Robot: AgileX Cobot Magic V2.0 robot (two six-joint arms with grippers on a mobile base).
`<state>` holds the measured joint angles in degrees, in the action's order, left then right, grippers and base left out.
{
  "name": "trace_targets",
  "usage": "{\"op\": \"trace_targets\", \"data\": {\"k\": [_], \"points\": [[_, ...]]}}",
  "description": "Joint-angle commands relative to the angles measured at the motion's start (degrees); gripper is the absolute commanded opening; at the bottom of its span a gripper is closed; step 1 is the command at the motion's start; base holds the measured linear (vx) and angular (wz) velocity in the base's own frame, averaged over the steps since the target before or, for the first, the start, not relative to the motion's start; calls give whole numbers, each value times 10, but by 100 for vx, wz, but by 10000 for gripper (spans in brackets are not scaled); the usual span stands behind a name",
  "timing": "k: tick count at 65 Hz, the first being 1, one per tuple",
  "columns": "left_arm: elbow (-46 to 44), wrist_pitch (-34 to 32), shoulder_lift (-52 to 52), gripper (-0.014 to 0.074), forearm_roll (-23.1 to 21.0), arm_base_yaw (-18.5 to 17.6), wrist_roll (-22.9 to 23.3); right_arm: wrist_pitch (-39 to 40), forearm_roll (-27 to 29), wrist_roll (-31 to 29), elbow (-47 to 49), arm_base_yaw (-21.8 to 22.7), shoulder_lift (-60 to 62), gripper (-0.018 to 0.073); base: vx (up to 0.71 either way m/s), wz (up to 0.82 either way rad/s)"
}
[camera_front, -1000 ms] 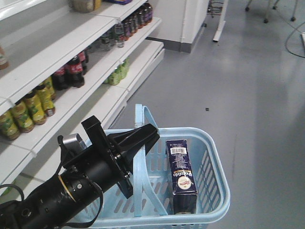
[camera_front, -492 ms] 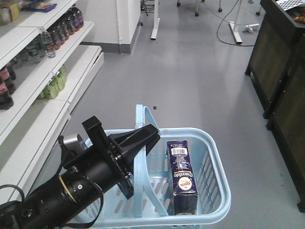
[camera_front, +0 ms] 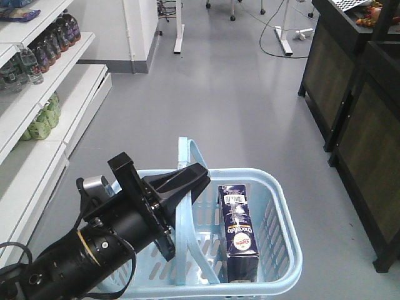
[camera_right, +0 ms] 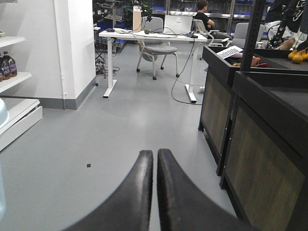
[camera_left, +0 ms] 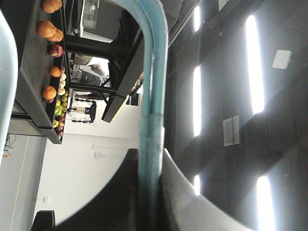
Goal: Left arm holds basket, right arm returns cookies
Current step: 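Turn away from the shelves and drive toward the wooden counters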
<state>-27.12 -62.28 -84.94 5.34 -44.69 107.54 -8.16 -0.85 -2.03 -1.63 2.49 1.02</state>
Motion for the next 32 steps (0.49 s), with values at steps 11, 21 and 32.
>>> {"op": "trace_targets", "data": {"k": [11, 21, 32], "points": [[-15, -147, 23, -3, -7, -3, 1, 43, -3, -3, -10, 2, 3, -6, 6, -3], [-15, -147, 23, -3, -7, -3, 1, 43, -3, -3, -10, 2, 3, -6, 8, -2], [-15, -147, 23, -3, -7, -3, 1, 43, -3, -3, -10, 2, 3, -6, 12, 0]]}}
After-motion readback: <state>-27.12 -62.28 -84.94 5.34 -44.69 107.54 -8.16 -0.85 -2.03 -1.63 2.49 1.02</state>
